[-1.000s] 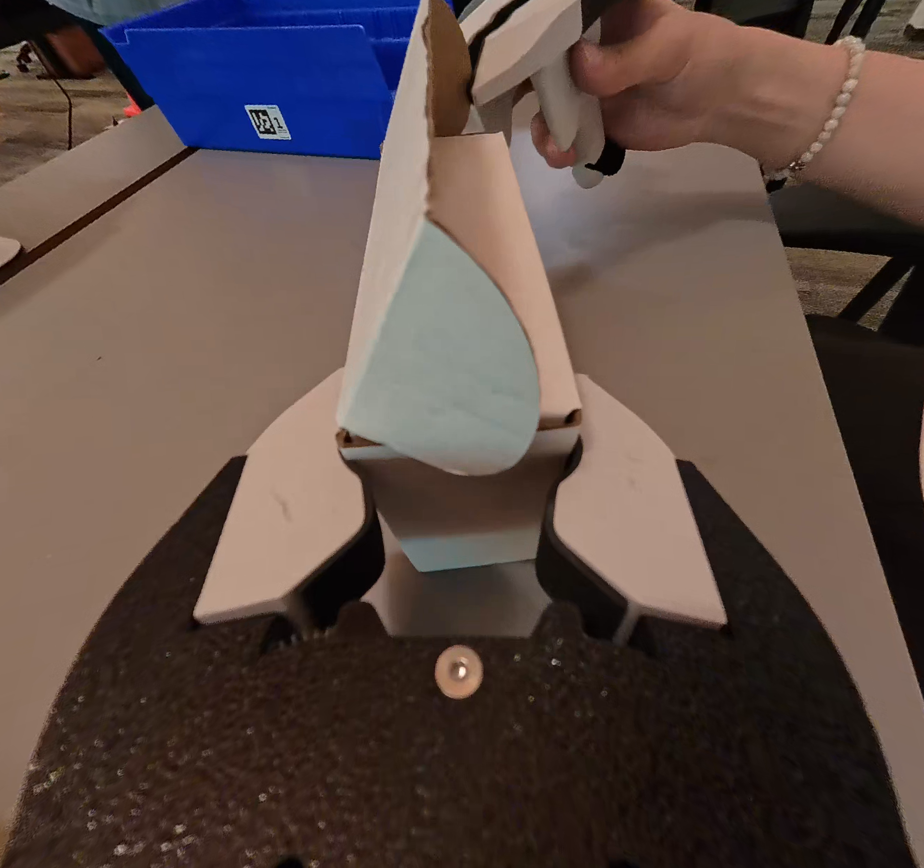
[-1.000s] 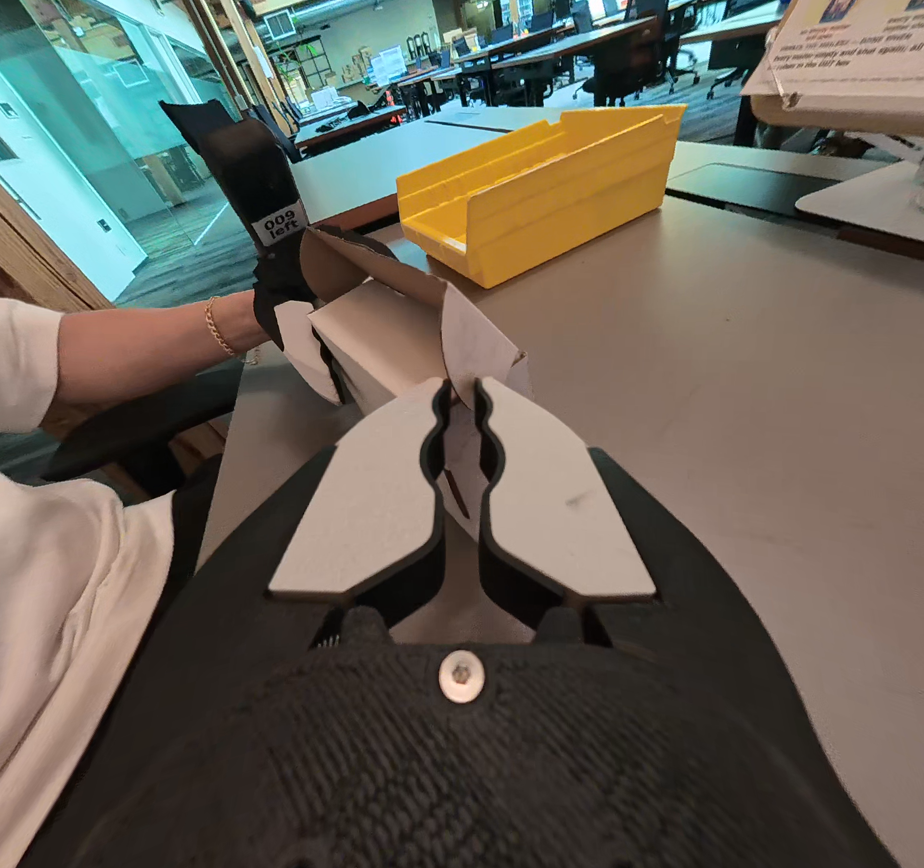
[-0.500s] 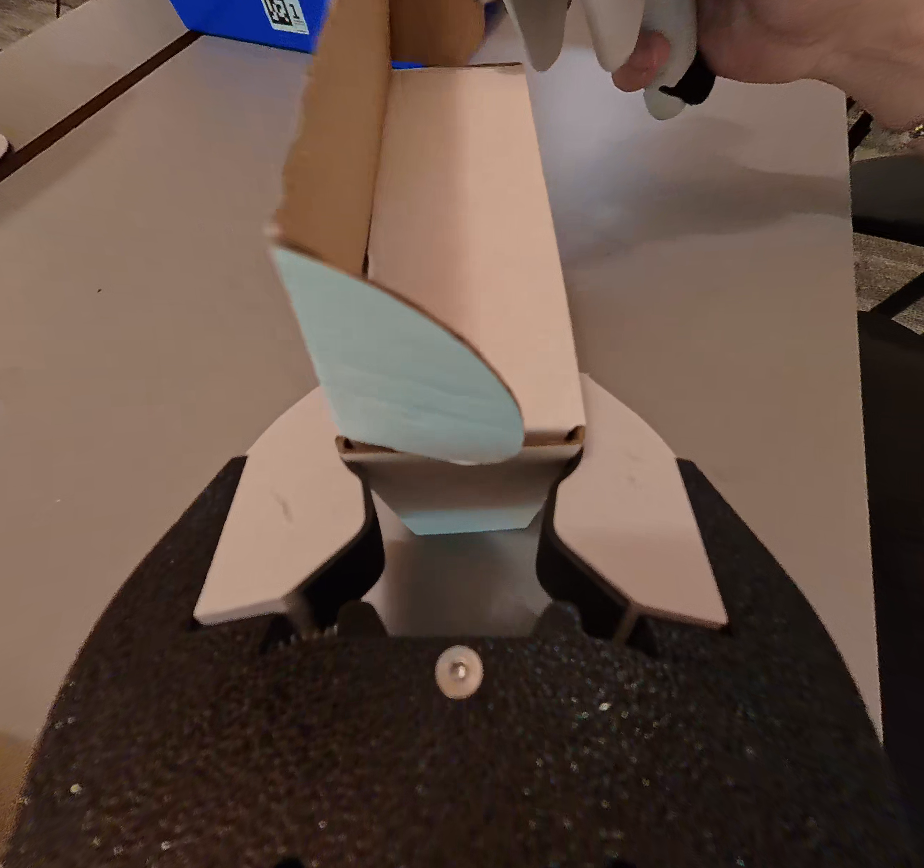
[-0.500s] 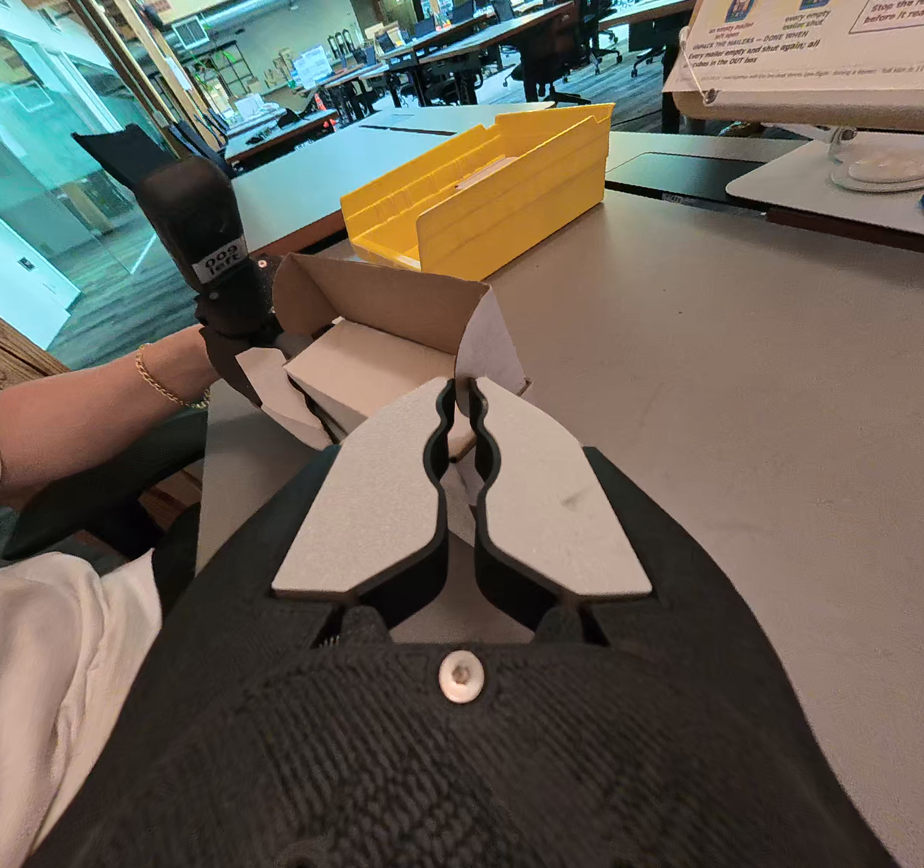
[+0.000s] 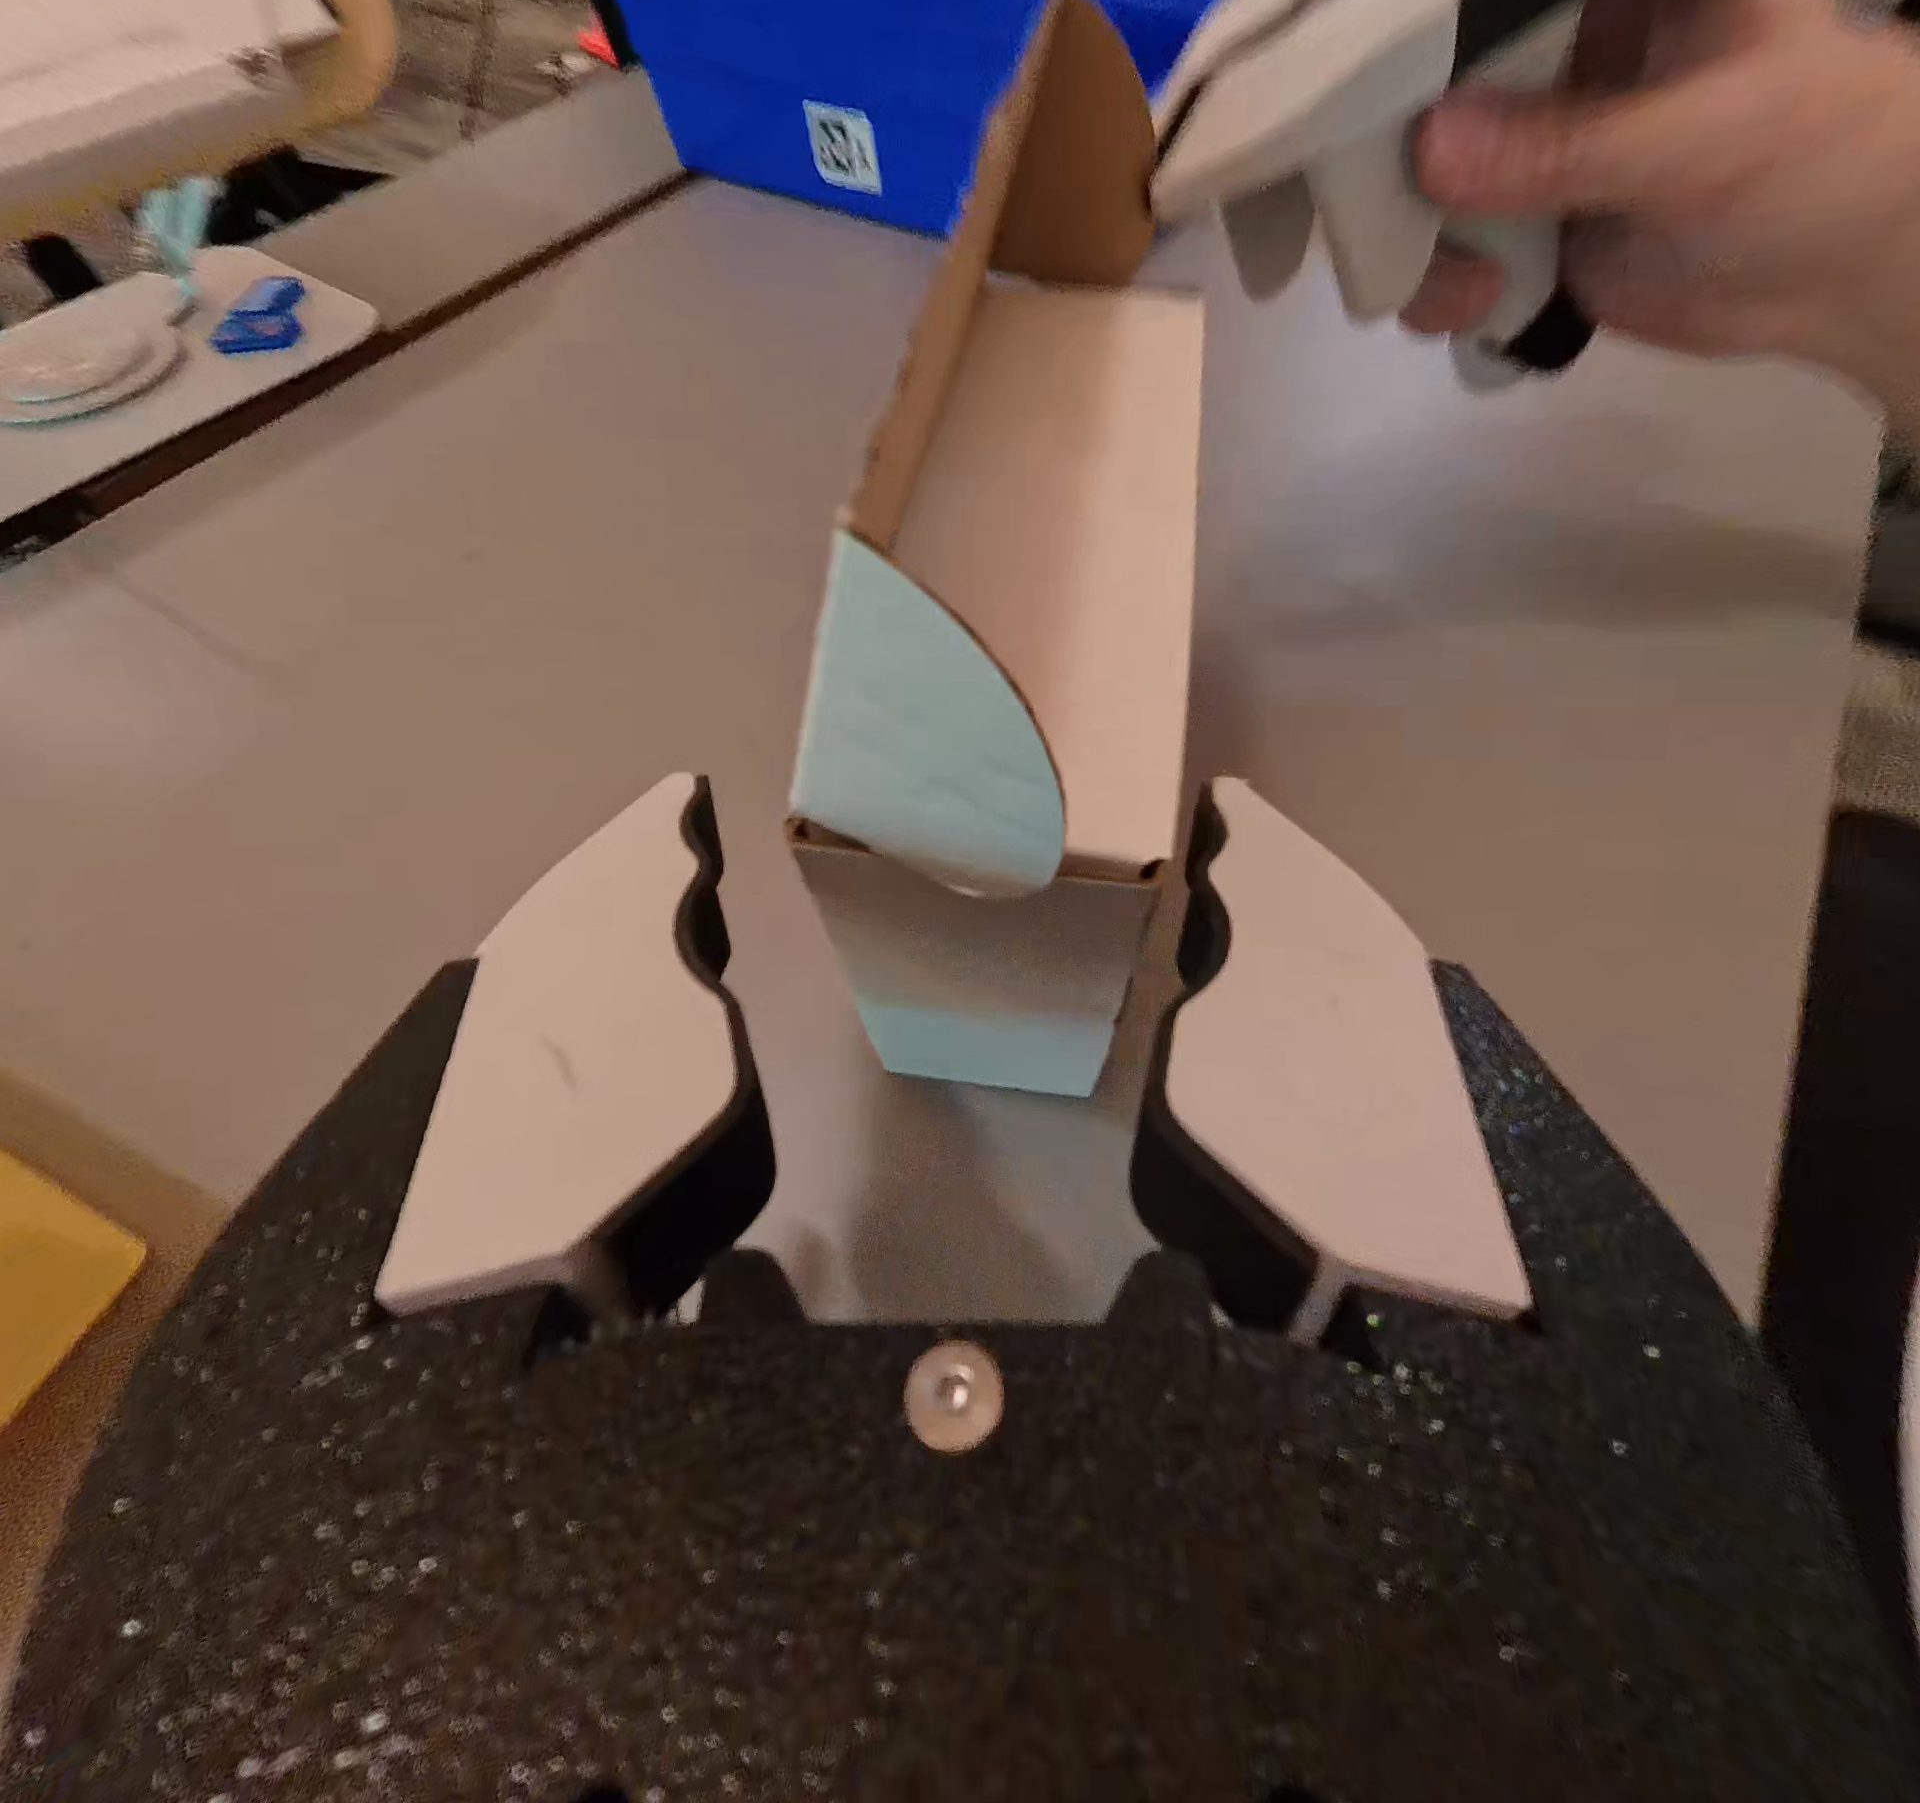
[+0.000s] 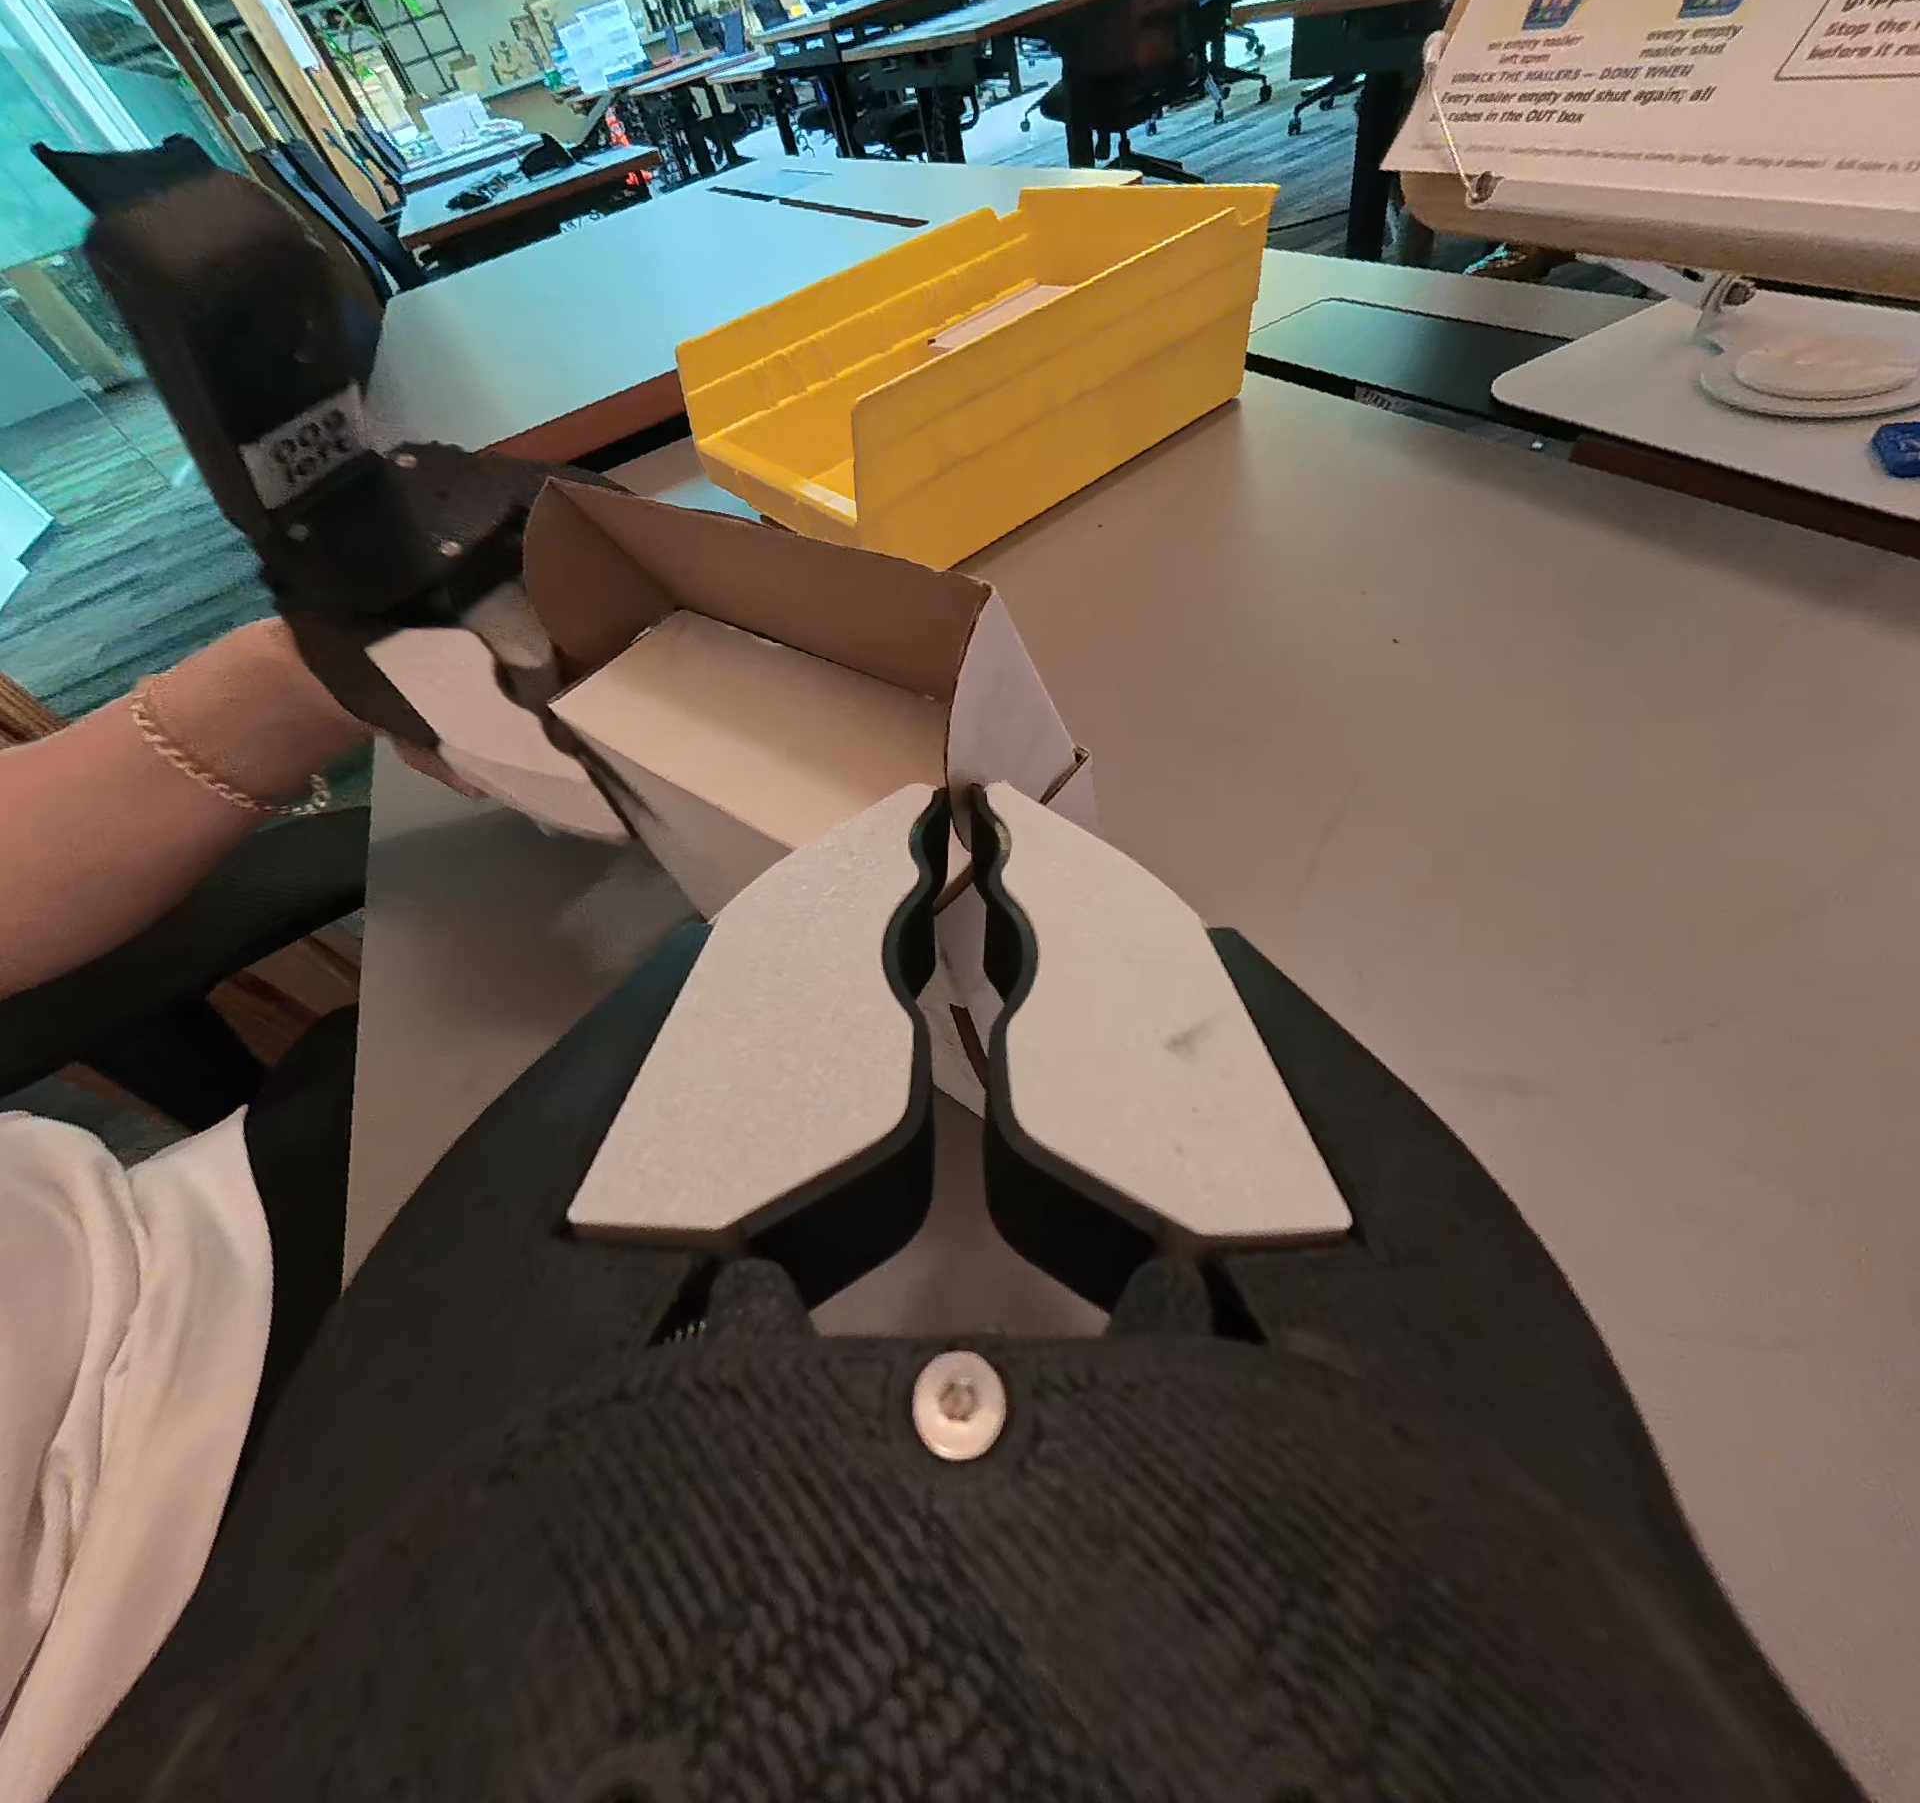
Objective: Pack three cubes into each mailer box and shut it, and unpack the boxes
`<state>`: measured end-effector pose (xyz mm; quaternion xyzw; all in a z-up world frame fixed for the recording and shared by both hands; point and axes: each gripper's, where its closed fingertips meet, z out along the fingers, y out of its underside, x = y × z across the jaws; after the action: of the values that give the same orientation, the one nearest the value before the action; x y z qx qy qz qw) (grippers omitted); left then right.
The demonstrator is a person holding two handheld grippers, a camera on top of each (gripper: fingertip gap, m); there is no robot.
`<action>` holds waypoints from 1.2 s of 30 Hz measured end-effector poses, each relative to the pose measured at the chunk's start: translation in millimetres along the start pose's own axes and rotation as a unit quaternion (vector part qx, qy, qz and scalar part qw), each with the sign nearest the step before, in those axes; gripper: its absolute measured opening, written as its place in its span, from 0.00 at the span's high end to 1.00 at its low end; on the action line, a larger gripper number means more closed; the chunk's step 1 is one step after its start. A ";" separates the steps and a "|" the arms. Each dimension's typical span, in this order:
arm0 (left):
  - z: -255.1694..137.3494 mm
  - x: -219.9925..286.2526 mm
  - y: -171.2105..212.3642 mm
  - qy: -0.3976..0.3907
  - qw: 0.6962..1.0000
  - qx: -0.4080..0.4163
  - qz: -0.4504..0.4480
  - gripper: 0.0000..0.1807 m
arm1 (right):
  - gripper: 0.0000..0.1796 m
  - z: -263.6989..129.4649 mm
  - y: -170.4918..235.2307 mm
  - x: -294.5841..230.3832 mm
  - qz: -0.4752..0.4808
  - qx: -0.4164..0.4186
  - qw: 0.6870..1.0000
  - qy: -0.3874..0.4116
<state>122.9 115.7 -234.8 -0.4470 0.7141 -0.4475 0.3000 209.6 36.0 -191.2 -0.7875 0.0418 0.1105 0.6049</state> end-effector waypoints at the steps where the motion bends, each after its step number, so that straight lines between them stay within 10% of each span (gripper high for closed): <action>1: -9.0 -0.3 -6.8 -0.011 1.000 0.018 -0.018 0.54 | 0.98 0.6 -0.1 -0.1 0.001 0.001 1.000 0.003; 10: -53.5 0.0 -16.8 -0.163 0.986 0.022 -0.019 0.96 | 0.98 5.2 -6.9 -9.6 -0.003 0.022 0.999 0.044; 36: -45.3 -9.2 -22.0 -0.241 0.968 -0.028 -0.067 0.97 | 0.98 8.6 0.1 -18.7 -0.007 -0.029 0.997 0.068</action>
<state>97.3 136.4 -195.6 -0.5967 0.6012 -0.3253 0.4203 190.4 43.0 -189.1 -0.8108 0.0744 0.0536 0.5781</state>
